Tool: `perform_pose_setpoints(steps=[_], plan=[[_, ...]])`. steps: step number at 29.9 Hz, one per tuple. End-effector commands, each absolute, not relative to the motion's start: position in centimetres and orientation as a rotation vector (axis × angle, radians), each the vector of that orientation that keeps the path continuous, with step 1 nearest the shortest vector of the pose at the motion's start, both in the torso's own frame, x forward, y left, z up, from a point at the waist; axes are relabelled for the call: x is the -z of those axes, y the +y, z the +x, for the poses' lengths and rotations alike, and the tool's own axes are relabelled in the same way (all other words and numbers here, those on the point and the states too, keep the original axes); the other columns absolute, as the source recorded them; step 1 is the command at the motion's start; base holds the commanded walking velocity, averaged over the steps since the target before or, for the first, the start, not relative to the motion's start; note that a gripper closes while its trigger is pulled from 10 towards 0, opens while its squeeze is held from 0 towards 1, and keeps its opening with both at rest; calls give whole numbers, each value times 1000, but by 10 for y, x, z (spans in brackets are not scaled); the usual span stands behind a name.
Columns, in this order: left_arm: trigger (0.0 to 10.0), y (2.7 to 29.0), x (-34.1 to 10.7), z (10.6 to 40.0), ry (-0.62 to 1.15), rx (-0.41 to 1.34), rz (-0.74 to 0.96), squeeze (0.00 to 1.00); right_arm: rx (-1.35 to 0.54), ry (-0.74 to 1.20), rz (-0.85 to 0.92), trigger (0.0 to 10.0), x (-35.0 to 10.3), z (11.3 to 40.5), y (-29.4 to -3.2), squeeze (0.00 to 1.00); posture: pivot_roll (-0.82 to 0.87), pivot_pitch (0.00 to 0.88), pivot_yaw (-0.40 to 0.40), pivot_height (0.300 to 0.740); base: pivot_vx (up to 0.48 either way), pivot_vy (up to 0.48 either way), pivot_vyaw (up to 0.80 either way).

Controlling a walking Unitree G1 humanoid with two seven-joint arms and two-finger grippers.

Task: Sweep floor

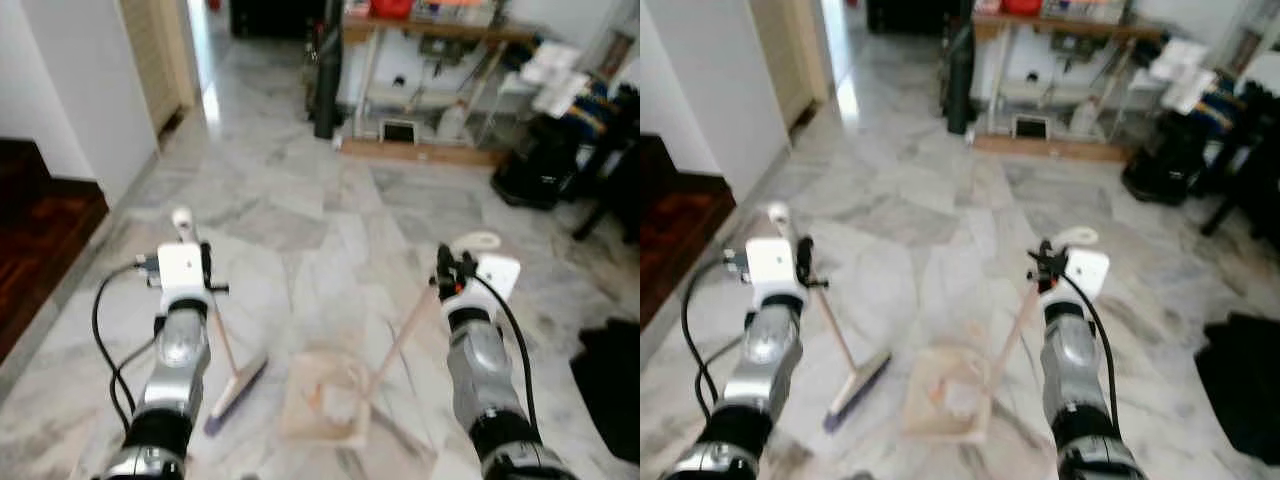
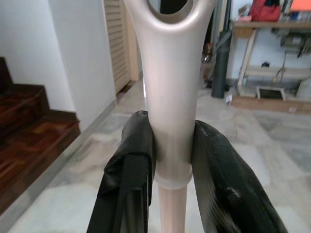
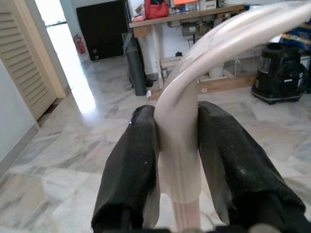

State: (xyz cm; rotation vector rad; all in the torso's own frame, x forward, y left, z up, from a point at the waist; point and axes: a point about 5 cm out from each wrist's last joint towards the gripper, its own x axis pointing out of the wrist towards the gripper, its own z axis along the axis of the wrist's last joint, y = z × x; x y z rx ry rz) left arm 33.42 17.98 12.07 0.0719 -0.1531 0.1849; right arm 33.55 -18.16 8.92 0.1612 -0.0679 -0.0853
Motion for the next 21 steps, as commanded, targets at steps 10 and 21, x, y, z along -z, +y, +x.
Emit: perform_pose_setpoints(steps=[10,21], plan=[[10000,177,-130,336,-196,-169,92,0,93,-115,174,10000,-100,339,-183,0,74,0,-62,740,-291,0,0],[10000,177,-129,336,-195,-173,92,0,89,-113,173,10000,-100,339,-183,0,75,0,-65,740,-291,0,0]])
